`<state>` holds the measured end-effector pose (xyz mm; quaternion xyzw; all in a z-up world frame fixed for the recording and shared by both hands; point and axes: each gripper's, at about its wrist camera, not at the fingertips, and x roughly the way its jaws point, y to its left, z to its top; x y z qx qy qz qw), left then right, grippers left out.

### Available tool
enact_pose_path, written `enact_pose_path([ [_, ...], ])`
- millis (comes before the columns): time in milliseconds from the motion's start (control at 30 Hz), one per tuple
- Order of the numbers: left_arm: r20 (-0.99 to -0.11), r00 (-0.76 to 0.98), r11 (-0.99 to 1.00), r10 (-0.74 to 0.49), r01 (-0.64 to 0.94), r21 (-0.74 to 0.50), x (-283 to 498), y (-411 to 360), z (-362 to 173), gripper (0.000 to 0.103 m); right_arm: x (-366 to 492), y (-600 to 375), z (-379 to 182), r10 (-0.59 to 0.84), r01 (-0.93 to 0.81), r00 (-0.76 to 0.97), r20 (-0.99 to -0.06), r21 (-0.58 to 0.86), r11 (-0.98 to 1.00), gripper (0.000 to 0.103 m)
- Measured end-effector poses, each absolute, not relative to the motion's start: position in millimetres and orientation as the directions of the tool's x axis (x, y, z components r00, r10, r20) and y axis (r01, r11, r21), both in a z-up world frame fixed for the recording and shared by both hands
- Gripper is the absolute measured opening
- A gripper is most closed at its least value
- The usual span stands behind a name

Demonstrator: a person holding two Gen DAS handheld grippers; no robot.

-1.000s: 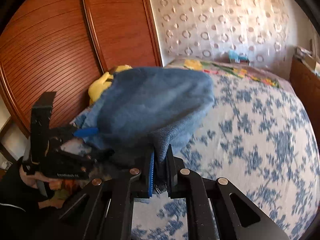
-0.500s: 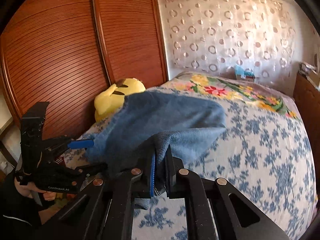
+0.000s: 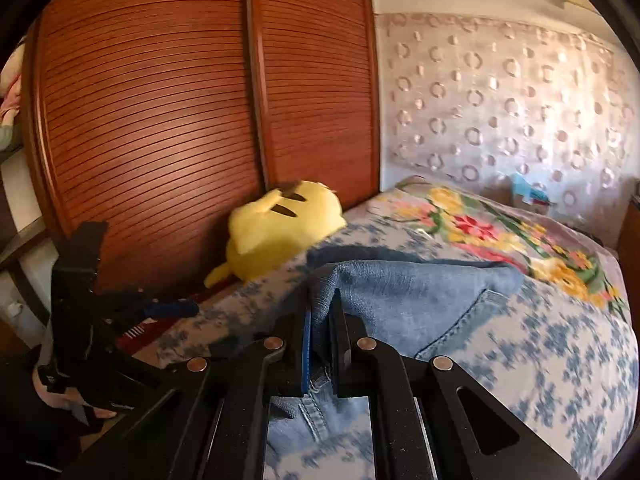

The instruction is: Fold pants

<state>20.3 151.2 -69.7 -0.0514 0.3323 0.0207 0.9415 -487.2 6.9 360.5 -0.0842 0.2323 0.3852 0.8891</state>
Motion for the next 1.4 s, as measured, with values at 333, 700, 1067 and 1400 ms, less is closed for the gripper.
enact_pose_path([
  [333,-0.634,0.771,0.983,0.06,-0.157,-0.098,12,190,-77,0.081,-477,41,333,0.703,-0.803,0.468,-0.535,0.074,0.591,0.007],
  [700,-0.626,0.774,0.971,0.095,-0.211,-0.114,6,214,-76,0.081,-455,53,279,0.693,-0.838,0.292,-0.659,0.173,0.518,0.006],
  [1067,-0.579,0.814,0.98,0.035,-0.143,-0.141,13,198,-53,0.081,-456,32,284,0.678,-0.821,0.359,-0.642,0.128,0.556,0.034],
  [1400,-0.56,0.828,0.988,-0.043,-0.05,-0.149,28,168,-37,0.081,-477,5,284,0.695,-0.813,0.377,-0.612,0.141,0.565,0.049],
])
